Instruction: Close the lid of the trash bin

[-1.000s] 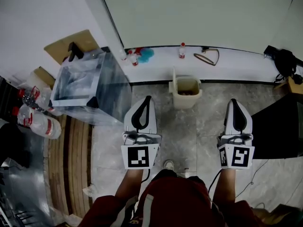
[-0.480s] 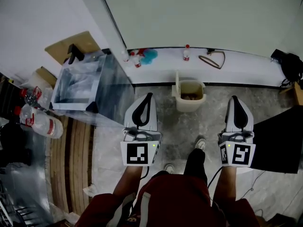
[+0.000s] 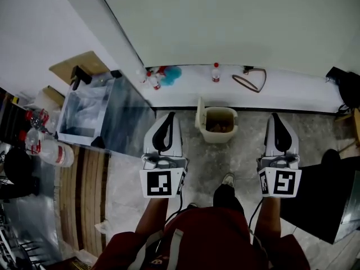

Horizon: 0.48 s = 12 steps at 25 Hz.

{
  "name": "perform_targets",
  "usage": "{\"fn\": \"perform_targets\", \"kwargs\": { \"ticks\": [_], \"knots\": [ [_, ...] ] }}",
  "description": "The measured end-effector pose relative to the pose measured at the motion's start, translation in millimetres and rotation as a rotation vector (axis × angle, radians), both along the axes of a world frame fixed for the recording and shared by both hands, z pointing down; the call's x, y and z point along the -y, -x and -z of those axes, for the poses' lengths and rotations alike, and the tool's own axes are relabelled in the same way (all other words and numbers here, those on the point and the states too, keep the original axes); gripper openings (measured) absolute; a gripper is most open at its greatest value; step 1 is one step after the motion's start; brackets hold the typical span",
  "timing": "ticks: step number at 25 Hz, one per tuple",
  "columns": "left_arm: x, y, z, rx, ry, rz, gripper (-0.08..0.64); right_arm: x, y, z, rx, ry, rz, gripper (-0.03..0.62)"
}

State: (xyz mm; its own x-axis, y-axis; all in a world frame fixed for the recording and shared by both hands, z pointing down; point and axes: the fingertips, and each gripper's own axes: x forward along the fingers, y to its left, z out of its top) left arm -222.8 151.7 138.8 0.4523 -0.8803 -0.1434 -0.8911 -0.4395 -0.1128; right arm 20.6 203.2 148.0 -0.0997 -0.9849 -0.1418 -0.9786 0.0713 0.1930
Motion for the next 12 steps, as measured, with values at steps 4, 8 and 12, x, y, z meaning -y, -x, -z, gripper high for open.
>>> {"fn": "perform_targets", "kwargs": {
  "ticks": [4,8,12],
  "knots": [
    [25.3,-38.2,-2.3,0.013,0.011,0.011,0.005,25.9,-42.1,-4.7,0.032,0.012,0.002,0.0],
    [43.4,-70.3,-7.4,0.029,0.023,0.031,0.005,45.5,-78.5,-11.9,0.054,0.019,0.009,0.0],
    [57.4,-95.5,-10.8,0.043,0.03,0.056,0.005,63.5,-107.5,-18.8,0.069,0.026,0.022,0.0]
  ]
}}
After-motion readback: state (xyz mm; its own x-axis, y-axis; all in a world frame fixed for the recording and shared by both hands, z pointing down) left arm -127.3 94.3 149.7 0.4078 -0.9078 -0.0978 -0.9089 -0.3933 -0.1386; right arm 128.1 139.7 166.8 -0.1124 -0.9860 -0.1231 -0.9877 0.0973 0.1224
